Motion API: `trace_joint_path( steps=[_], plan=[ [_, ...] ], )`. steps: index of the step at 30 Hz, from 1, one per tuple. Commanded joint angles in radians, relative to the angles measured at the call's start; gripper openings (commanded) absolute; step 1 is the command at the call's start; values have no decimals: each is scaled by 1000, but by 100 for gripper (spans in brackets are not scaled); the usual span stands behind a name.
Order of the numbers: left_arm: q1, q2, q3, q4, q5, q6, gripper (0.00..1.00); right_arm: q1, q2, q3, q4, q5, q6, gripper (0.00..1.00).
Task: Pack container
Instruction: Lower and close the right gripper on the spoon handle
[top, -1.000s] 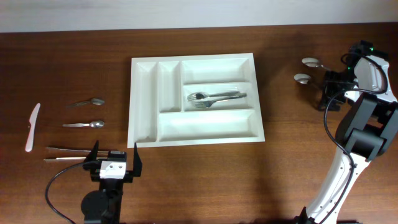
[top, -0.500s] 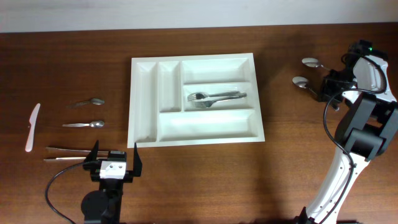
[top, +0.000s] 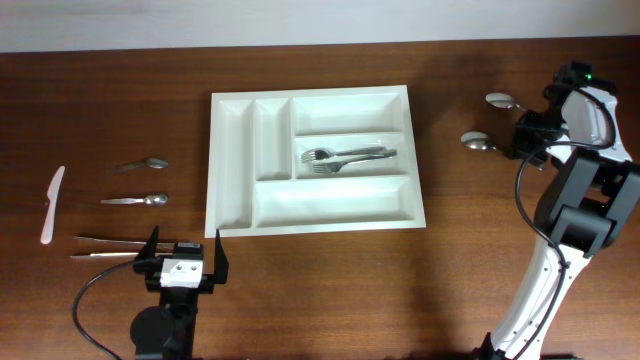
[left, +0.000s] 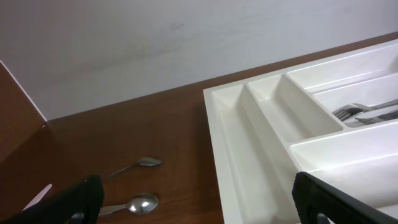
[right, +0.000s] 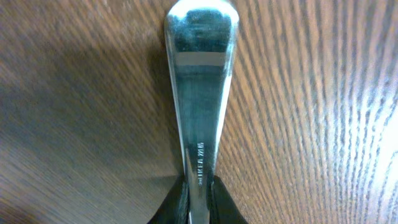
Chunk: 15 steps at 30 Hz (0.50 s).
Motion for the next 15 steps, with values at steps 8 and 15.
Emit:
trace_joint_path(
  steps=[8, 15],
  plan=[
    [3, -5, -6, 3, -3, 12, 99, 37, 50, -10, 12, 26, -35, 4],
    [3, -5, -6, 3, -3, 12, 99, 40, 50, -10, 108, -60, -329, 4]
  ],
)
